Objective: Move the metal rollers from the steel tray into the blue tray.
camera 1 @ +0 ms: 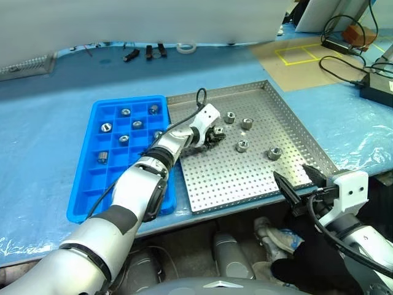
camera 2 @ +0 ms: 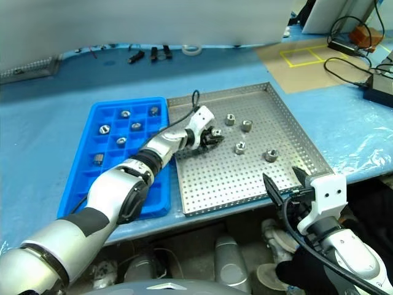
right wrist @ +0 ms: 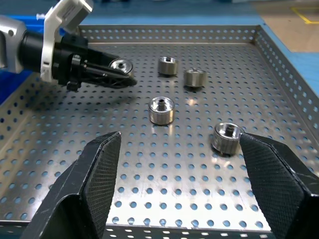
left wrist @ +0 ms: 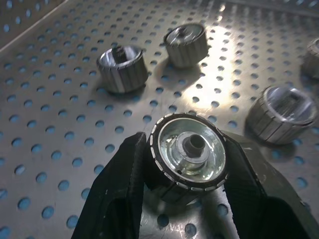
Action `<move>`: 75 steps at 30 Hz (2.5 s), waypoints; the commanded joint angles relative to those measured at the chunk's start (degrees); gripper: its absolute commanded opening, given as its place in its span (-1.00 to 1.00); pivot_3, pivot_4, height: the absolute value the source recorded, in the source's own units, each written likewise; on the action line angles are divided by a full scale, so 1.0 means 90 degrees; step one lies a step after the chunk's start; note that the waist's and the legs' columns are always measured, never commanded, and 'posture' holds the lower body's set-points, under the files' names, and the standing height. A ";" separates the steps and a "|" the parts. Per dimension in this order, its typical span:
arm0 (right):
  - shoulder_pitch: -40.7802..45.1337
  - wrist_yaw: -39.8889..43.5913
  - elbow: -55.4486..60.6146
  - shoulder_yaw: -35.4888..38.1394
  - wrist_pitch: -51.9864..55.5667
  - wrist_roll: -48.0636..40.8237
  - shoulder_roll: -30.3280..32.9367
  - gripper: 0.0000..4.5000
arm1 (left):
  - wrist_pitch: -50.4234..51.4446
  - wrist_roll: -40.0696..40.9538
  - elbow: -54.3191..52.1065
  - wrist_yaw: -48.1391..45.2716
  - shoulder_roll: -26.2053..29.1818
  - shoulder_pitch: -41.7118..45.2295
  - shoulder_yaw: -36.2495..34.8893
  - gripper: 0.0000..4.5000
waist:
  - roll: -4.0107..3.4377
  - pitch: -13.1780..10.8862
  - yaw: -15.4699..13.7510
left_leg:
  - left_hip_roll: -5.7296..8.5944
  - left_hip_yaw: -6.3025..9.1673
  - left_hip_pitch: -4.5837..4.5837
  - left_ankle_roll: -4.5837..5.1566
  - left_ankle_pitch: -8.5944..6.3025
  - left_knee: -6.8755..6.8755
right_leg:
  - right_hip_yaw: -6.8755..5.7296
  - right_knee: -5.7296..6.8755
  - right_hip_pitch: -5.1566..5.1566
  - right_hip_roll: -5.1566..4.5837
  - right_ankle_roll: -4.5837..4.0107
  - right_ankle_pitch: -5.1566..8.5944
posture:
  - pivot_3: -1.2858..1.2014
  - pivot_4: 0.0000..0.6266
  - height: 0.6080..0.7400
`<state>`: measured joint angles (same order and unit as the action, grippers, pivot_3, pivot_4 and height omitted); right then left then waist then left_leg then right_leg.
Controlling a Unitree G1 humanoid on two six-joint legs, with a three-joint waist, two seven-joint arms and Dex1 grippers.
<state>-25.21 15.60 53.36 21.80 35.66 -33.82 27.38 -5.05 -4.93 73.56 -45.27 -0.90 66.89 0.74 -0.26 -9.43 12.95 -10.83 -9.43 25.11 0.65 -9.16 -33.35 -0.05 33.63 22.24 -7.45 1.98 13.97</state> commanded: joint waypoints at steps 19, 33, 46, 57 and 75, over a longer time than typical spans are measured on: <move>0.4964 0.2959 -0.3325 -0.2737 0.0035 -0.0075 0.0966 0.76 | 0.3204 0.1252 -0.9367 -0.0870 0.2968 -0.4822 -0.0258 -0.18 | -0.0012 -0.0006 -0.1915 | -0.0069 -0.0007 -0.0006 -0.0027 0.0038 0.0014 | -0.0029 0.0096 0.0028 0.0015 -0.0052 0.0012 | 0.17 -0.52 1.00; 0.6127 0.3971 -0.4448 -0.3505 -0.0310 0.0425 0.0325 0.76 | 0.4525 0.2005 -1.1244 0.0156 0.3717 -0.7007 -0.1316 -0.18 | -0.0012 -0.0005 -0.2609 | -0.0103 0.0053 0.0002 -0.0172 0.0118 0.0072 | -0.0089 0.0166 0.0069 0.0057 -0.0071 0.0026 | 0.32 -0.52 1.00; 0.5869 0.3839 -0.4115 -0.3365 -0.0188 0.0444 0.0242 0.76 | 0.4393 0.2254 -1.0753 0.0113 0.4061 -0.6974 -0.0969 -0.03 | -0.0014 -0.0004 -0.2747 | -0.0125 0.0098 -0.0006 -0.0241 0.0176 0.0122 | -0.0106 0.0189 0.0086 0.0117 -0.0079 0.0028 | 0.28 -0.52 1.00; 0.5404 0.3513 -0.3988 -0.3171 -0.0452 0.0602 0.0239 0.76 | 0.4215 0.2282 -0.9999 0.0229 0.3905 -0.5914 -0.0523 0.67 | -0.0013 -0.0003 -0.2697 | -0.0123 0.0098 -0.0009 -0.0270 0.0203 0.0120 | -0.0090 0.0219 0.0102 0.0121 -0.0084 0.0024 | 0.18 -0.52 1.00; 0.3383 0.1170 -0.2118 -0.0924 -0.0140 0.0807 0.0334 0.76 | 0.1824 0.1518 -0.4756 -0.0749 0.1415 -0.1629 0.1315 0.67 | -0.0007 -0.0001 -0.2031 | -0.0107 0.0078 -0.0004 -0.0246 0.0211 0.0104 | -0.0008 0.0223 0.0104 0.0125 -0.0048 0.0000 | -0.24 -0.52 1.00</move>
<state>6.05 28.62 29.84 10.73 34.20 -26.73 30.72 15.28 9.78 26.94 -50.92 13.29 49.58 11.60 -0.33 -9.44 -5.32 -11.79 -8.75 25.07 -1.54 -7.28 -32.42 -0.07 35.62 23.18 -6.32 1.59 13.94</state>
